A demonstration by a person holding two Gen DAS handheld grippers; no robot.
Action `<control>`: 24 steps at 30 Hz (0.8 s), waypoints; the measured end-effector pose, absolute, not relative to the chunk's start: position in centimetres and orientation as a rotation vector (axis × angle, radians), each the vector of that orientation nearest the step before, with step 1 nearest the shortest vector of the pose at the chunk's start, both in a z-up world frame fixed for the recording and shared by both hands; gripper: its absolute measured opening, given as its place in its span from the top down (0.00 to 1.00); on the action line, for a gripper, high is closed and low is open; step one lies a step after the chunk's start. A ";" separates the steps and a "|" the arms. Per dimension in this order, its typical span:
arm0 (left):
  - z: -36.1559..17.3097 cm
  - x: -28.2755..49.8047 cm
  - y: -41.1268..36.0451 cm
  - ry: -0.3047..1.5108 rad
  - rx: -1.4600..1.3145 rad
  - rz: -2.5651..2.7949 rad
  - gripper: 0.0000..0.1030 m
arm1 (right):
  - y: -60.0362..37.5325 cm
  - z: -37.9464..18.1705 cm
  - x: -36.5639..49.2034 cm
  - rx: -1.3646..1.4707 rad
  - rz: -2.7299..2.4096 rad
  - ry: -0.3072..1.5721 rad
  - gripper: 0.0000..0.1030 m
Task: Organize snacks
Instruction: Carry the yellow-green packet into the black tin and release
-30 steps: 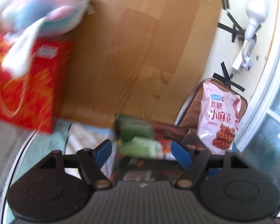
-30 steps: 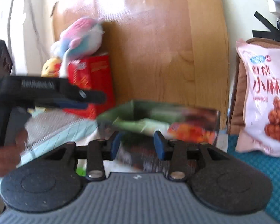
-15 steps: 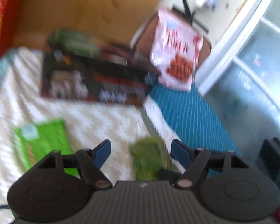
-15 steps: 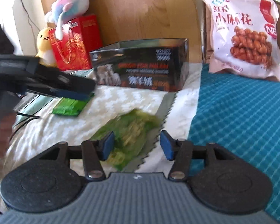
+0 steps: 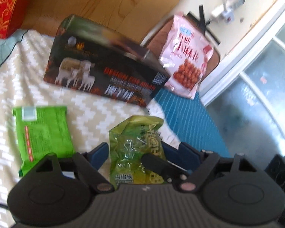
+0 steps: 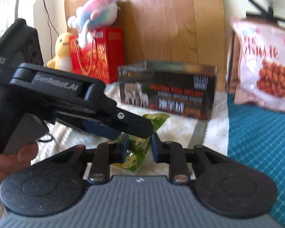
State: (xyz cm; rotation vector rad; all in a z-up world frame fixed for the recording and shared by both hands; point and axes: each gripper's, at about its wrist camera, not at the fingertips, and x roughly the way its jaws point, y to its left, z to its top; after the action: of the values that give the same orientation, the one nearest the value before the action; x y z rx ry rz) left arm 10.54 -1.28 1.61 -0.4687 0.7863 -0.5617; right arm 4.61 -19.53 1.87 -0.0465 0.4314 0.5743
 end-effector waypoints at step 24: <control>7.1 23.9 -0.8 0.616 -0.425 -0.463 0.21 | -18.5 4.2 17.9 -0.032 0.443 0.275 0.58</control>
State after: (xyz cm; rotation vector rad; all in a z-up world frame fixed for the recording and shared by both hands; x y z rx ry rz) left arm 23.89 -0.77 7.06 -0.4250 0.6159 -0.4630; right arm 17.94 -18.47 4.18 -0.0324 0.2752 0.4432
